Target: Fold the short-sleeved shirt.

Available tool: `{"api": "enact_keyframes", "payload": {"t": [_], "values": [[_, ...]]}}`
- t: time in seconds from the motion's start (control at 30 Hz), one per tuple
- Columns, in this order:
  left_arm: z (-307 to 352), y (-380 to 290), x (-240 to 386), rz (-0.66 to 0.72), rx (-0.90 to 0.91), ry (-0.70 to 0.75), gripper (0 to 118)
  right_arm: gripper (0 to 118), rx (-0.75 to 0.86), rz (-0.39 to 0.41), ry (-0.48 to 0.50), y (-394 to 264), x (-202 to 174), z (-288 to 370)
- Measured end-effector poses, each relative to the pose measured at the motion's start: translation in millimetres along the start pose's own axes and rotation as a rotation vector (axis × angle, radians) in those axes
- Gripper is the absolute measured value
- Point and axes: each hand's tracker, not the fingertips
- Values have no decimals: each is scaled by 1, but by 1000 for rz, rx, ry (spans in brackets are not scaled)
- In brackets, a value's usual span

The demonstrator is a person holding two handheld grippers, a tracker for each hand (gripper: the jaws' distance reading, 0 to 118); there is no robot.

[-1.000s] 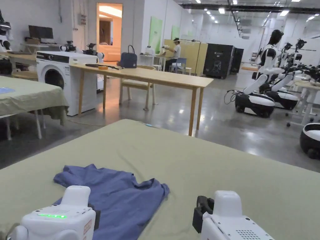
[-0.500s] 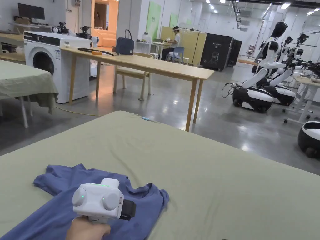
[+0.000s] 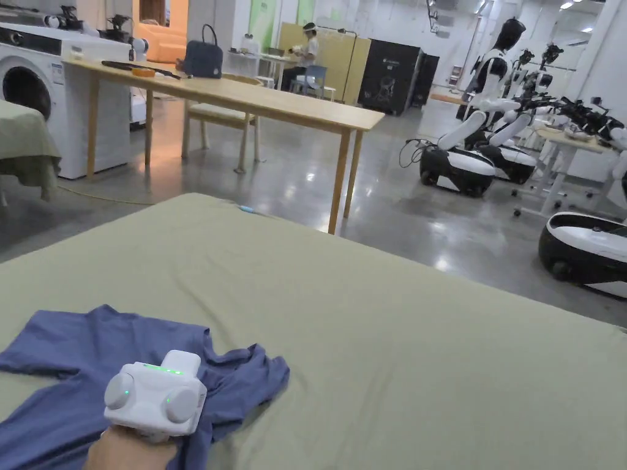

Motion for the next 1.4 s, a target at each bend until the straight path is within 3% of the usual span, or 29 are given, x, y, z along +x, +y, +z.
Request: {"api": "enact_keyframes", "payload": {"t": [0.17, 0.2, 0.4, 0.43, 0.63, 0.8, 0.93, 1.0, 1.03, 1.1, 1.17, 1.27, 1.4], "values": [[47, 43, 21, 27, 182, -145, 1, 1, 43, -19, -31, 3, 19, 36], [57, 38, 35, 69, 33, -217, 1, 1, 51, -22, -42, 4, 23, 43], [162, 56, 146, 31, 192, -507, 1, 1, 109, -65, -126, 7, 60, 97], [179, 62, 169, -32, 291, -543, 1, 1, 112, -67, -143, 7, 68, 105], [231, 41, 313, -183, 267, -782, 1, 1, 119, -90, -279, -5, 118, 145], [179, -27, 429, -343, 56, -709, 1, 1, 84, -105, -389, -25, 164, 163], [137, -75, 466, -338, -57, -657, 2, 1, 101, -80, -427, -41, 187, 176], [142, -81, 469, -372, -10, -644, 13, 1, 101, -74, -430, -44, 193, 180], [144, -78, 463, -377, 25, -666, 35, 1, 106, -79, -424, -44, 196, 181], [160, -68, 445, -355, 68, -732, 100, 1, 112, -91, -415, -42, 196, 181], [187, -57, 407, -343, 163, -728, 102, 1, 116, -89, -392, -41, 192, 180], [235, -50, 332, -343, 361, -588, 102, 1, 113, -97, -350, -38, 180, 173], [271, -66, 215, -229, 393, -441, 102, 1, 119, -83, -311, -40, 156, 156]]}}
